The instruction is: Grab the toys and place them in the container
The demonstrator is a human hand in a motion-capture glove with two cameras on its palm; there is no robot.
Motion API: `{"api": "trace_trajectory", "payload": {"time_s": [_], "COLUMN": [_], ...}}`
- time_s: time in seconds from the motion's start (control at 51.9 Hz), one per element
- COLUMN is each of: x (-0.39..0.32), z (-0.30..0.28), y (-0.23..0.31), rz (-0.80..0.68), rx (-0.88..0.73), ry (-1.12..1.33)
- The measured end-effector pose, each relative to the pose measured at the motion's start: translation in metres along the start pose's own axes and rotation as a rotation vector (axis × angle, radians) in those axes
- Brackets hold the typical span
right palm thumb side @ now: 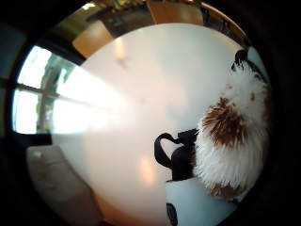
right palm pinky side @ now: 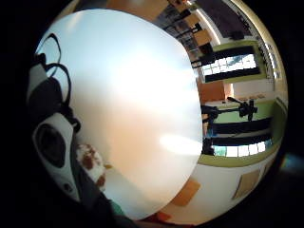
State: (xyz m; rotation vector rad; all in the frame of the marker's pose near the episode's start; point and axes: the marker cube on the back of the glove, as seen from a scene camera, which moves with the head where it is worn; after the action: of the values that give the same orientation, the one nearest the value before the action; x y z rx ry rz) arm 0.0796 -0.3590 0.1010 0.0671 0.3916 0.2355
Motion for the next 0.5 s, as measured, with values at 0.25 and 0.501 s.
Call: {"api": "trace_trajectory", "payload": {"time_s": [0.25, 0.501], "x": [-0.001, -0.008], "z": [-0.003, -0.02], "y": [0.013, 0.042], "rz": [-0.081, -0.017], "rx": [0.041, -0.021], "ry": [-0.066, -0.193]}}
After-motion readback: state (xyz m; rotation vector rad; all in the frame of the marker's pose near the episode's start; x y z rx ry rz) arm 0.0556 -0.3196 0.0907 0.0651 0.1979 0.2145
